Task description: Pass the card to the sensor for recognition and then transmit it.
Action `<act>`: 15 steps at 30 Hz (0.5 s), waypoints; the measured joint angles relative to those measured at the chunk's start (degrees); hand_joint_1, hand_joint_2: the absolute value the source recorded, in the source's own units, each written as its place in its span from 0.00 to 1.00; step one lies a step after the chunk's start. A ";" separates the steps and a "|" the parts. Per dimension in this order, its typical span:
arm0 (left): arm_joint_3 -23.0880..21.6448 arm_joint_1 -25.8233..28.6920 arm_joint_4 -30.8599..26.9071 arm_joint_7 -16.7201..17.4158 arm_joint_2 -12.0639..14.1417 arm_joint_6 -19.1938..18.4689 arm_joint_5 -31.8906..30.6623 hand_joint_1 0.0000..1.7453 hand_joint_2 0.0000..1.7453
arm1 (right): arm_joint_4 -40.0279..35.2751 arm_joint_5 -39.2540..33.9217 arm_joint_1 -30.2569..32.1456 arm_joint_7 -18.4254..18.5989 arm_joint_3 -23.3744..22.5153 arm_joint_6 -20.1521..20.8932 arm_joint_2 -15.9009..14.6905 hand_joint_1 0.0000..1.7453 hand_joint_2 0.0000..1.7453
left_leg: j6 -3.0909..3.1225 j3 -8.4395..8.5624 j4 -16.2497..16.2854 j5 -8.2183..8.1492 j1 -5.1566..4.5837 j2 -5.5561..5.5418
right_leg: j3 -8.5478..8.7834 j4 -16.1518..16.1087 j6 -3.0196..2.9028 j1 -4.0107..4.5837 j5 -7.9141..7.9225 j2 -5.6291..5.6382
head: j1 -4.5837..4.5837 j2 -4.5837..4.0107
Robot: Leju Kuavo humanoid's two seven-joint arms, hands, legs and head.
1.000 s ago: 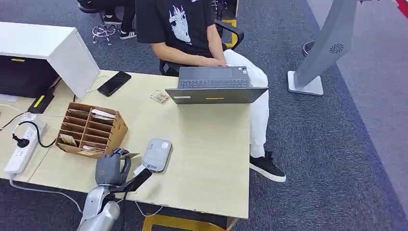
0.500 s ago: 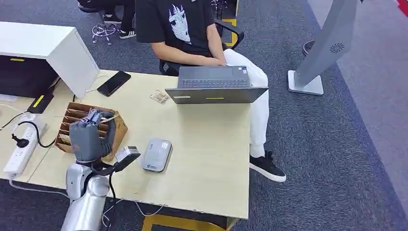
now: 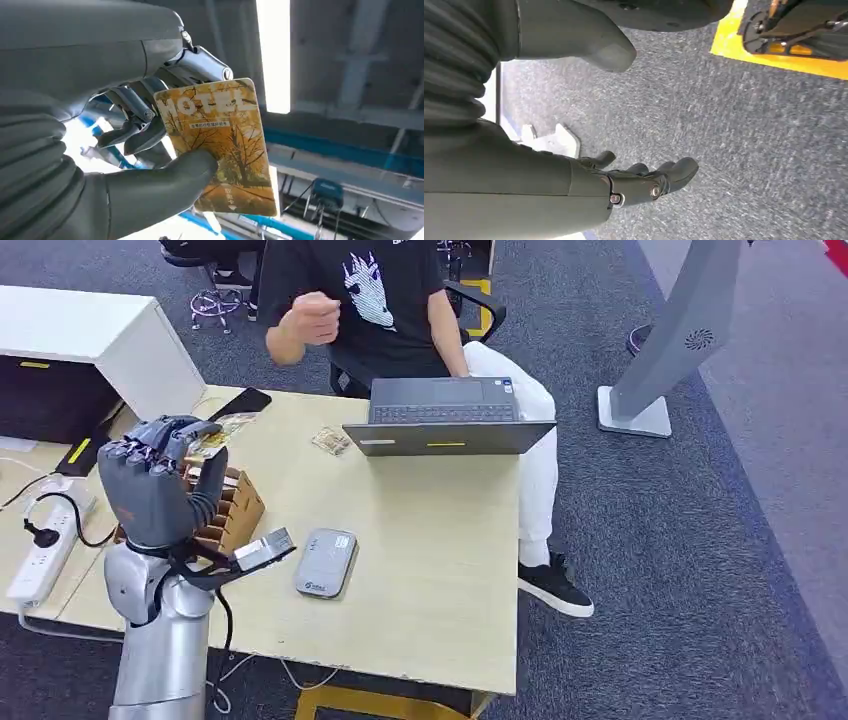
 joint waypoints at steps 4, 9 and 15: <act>0.15 -2.71 -0.17 1.32 0.09 0.00 -3.25 1.00 1.00 | -0.02 0.33 -0.05 0.20 0.00 0.31 0.04 0.00 1.00 | 0.00 0.02 0.00 0.00 0.00 0.01 | 0.02 0.00 -0.01 0.00 0.01 0.00 | 0.00 0.00; 0.17 -8.53 3.02 14.01 3.81 -0.11 -11.32 1.00 1.00 | -0.02 1.38 -0.13 0.35 0.00 1.31 0.04 0.00 1.00 | -0.04 0.04 0.00 0.04 0.02 0.01 | -0.01 0.04 -0.02 0.01 0.01 0.02 | 0.00 0.00; -1.46 -15.71 13.63 27.86 11.71 -0.17 -19.31 1.00 1.00 | -0.02 2.54 -0.19 0.17 0.00 1.99 0.04 0.00 1.00 | -0.11 0.04 0.00 0.08 0.03 0.04 | -0.06 0.12 -0.03 0.02 0.02 0.09 | 0.02 0.00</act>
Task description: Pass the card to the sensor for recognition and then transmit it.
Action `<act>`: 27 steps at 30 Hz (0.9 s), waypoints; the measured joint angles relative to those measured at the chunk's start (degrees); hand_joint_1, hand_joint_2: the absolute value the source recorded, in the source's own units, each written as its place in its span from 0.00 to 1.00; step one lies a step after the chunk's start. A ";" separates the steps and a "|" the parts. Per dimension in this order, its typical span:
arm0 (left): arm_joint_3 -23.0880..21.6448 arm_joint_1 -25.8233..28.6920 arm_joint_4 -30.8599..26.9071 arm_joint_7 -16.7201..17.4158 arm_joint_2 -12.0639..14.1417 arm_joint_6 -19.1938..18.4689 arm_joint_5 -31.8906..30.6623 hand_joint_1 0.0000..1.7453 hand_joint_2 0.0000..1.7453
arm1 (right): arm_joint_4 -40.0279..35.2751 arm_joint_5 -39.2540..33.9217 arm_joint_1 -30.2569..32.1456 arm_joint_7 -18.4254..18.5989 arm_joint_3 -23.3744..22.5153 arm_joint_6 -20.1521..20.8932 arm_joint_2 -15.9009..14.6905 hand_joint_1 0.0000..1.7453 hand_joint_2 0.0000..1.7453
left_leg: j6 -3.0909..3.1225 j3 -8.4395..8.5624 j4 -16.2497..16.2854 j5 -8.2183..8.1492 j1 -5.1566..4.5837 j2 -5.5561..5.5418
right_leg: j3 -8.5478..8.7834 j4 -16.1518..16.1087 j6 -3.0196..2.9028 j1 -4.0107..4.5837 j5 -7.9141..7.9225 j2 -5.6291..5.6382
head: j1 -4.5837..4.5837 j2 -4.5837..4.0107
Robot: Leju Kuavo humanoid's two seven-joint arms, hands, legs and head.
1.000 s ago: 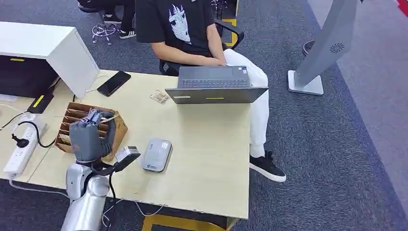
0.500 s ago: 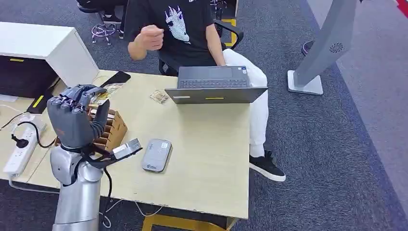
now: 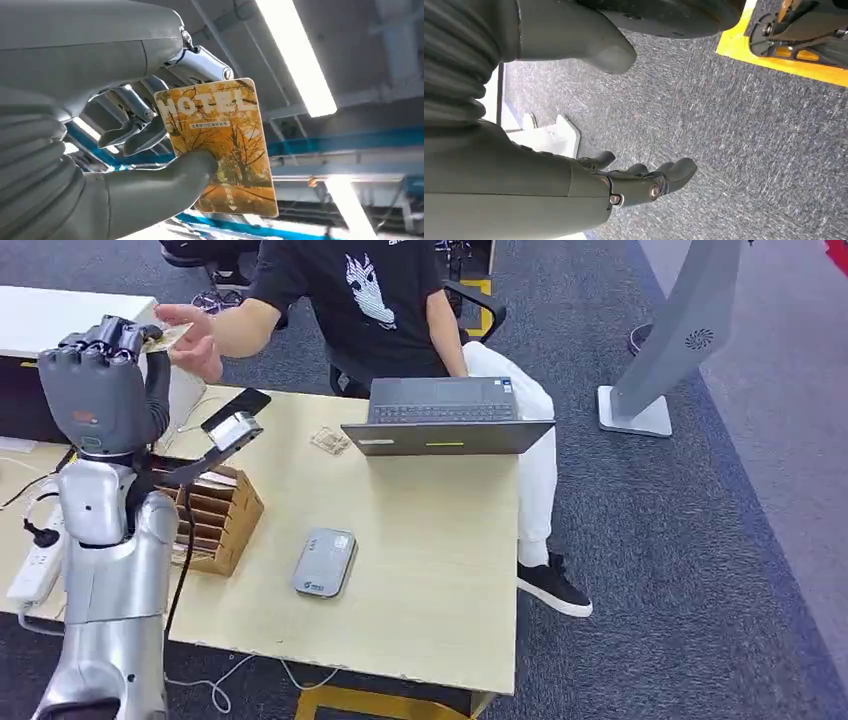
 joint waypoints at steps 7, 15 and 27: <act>-2.69 -7.48 15.71 11.51 6.56 0.11 -0.40 1.00 1.00 | 0.00 0.50 -0.19 -0.31 -0.22 0.13 0.00 0.00 1.00 | 0.00 0.00 0.00 0.00 -0.02 0.08 | 0.00 0.02 0.00 -0.01 0.00 0.08 | -0.02 0.00; -2.69 -9.73 25.24 12.82 8.55 0.15 0.15 1.00 1.00 | 0.00 0.55 -0.24 -0.37 -0.70 -0.04 0.02 0.00 1.00 | -0.01 0.01 0.00 0.00 -0.02 0.08 | 0.01 0.03 -0.01 -0.02 0.01 0.07 | -0.02 0.00; -2.47 -9.23 26.33 9.57 8.57 0.22 0.65 0.00 1.00 | 0.00 0.79 -0.24 -0.81 -1.40 -0.04 0.04 0.00 1.00 | -0.01 -0.02 0.00 0.00 -0.02 0.07 | 0.00 0.03 0.00 -0.02 0.00 0.05 | -0.02 0.00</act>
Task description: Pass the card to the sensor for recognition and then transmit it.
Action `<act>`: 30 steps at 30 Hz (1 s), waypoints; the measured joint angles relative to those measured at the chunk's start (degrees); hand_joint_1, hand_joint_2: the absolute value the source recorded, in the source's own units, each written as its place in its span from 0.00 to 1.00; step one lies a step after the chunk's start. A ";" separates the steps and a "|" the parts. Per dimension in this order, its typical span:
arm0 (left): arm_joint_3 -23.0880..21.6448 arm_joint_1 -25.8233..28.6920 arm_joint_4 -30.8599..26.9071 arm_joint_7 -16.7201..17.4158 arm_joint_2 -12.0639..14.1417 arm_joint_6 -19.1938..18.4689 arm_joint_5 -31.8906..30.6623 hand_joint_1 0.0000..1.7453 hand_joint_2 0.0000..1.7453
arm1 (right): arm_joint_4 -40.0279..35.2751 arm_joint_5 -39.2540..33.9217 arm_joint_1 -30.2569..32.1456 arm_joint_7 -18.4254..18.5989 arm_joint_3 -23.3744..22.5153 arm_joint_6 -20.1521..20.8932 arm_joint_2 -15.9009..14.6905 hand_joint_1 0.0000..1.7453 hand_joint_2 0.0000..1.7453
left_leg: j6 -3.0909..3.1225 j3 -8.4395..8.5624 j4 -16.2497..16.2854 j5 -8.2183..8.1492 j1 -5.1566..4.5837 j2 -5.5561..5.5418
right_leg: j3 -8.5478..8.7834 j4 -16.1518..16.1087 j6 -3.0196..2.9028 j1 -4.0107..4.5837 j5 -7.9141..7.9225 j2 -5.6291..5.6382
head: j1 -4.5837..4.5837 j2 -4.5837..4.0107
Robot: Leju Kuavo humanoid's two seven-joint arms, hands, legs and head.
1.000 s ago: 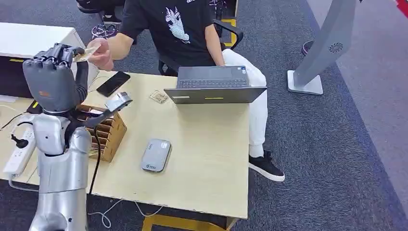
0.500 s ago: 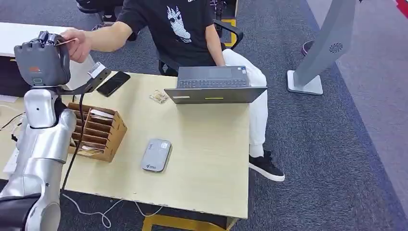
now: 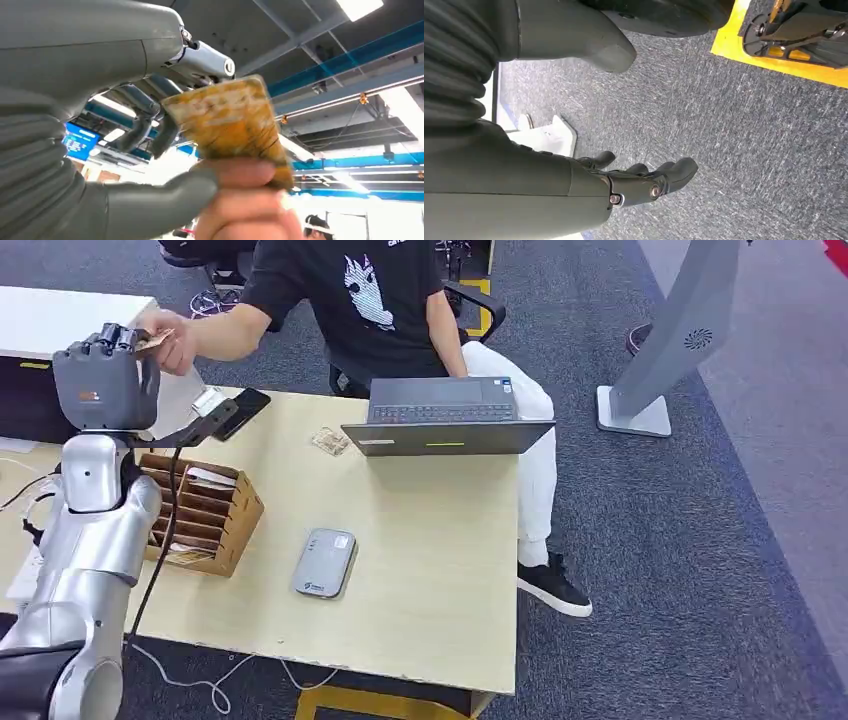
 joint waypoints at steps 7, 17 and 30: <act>0.35 0.27 -0.44 -1.27 -0.50 0.00 0.04 0.00 1.00 | 0.00 0.00 0.00 -0.07 -0.17 0.02 0.02 0.00 1.00 | 0.00 0.00 0.00 0.01 0.00 -0.01 | 0.00 0.00 0.00 0.00 0.00 0.00 | 0.02 0.00; 0.35 1.73 -6.62 -7.68 -3.41 0.00 3.69 0.00 1.00 | 0.00 0.09 -0.02 -0.17 -0.74 -0.09 0.15 0.00 1.00 | 0.00 -0.02 0.00 0.00 0.00 -0.02 | 0.00 -0.01 0.00 0.00 0.00 -0.01 | 0.02 0.00; -6.61 9.15 -25.51 -14.07 -9.70 -1.12 22.29 0.00 1.00 | 0.00 0.52 0.14 0.02 -1.71 -0.02 0.31 0.00 1.00 | 0.01 -0.04 0.03 -0.02 -0.02 -0.03 | -0.02 -0.04 0.00 -0.01 0.00 -0.03 | 0.04 0.00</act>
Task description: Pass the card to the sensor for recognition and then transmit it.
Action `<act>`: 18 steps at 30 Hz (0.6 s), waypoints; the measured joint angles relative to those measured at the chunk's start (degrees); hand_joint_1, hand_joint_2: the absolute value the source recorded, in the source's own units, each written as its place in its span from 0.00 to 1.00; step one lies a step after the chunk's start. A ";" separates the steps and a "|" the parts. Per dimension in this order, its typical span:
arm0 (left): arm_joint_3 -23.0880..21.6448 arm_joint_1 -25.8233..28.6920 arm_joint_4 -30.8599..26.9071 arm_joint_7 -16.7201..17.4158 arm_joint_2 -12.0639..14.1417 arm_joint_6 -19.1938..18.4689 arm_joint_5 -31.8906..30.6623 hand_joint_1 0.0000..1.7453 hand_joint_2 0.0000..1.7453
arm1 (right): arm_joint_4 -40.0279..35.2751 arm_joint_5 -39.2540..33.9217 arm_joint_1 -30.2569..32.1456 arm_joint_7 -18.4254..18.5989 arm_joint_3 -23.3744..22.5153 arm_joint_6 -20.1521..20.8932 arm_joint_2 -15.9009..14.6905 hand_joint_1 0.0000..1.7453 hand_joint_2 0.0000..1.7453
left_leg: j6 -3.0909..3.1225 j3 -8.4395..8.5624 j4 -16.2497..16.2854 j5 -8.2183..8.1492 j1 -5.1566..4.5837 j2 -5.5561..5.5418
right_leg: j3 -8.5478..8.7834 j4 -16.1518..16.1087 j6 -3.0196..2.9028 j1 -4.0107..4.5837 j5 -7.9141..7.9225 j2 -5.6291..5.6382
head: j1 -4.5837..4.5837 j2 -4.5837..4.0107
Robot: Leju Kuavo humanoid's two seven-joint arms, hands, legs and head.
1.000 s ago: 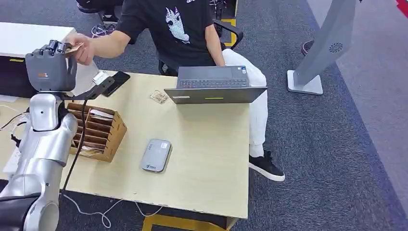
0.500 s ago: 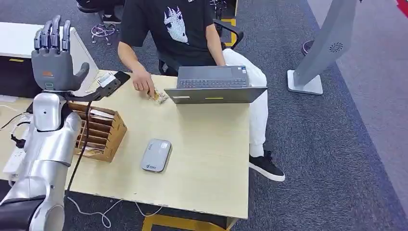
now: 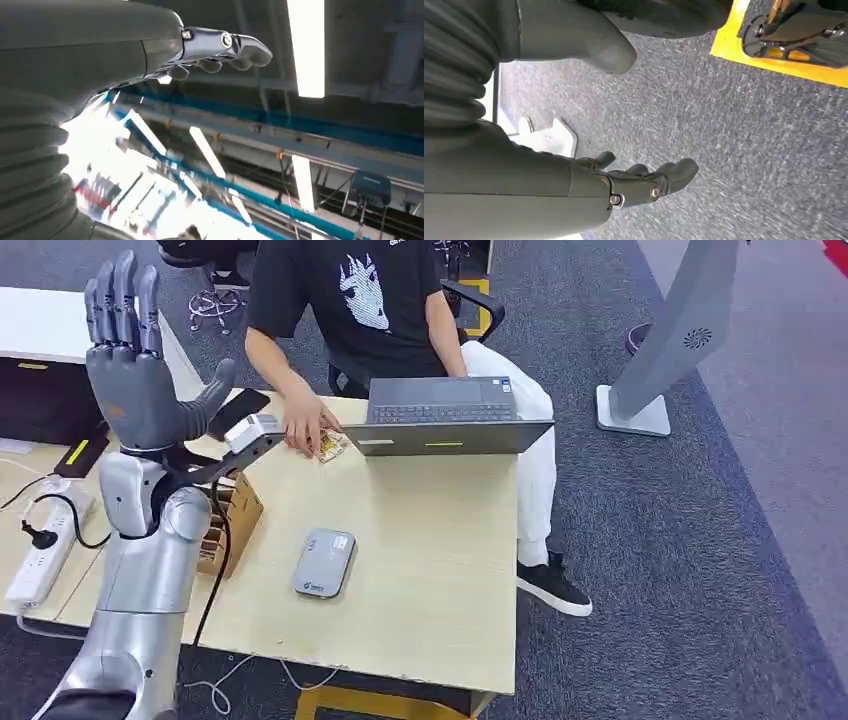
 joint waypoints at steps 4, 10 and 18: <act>-8.85 1.58 -6.59 5.93 3.61 -4.54 6.10 0.00 1.00 | 0.00 -0.79 0.14 -0.15 -1.07 -0.07 0.02 0.00 1.00 | 0.00 0.00 -0.01 0.00 0.03 -0.01 | 0.00 0.00 0.00 0.01 0.00 -0.02 | -0.04 0.00; -13.50 2.45 -10.27 6.57 6.27 -5.04 6.87 0.00 1.00 | 0.00 -0.79 0.22 -0.15 -1.79 -0.07 0.02 0.00 1.00 | 0.00 0.00 -0.01 0.01 0.02 0.00 | 0.00 0.01 0.00 0.01 0.00 0.00 | -0.04 0.00; -17.06 3.43 -13.96 8.78 10.84 -19.15 19.25 0.00 1.00 | 0.00 -1.86 0.48 -0.24 -3.06 -0.70 0.20 0.00 1.00 | 0.00 0.00 -0.01 0.01 0.02 0.02 | 0.00 0.01 0.00 0.01 0.00 0.01 | -0.04 -0.02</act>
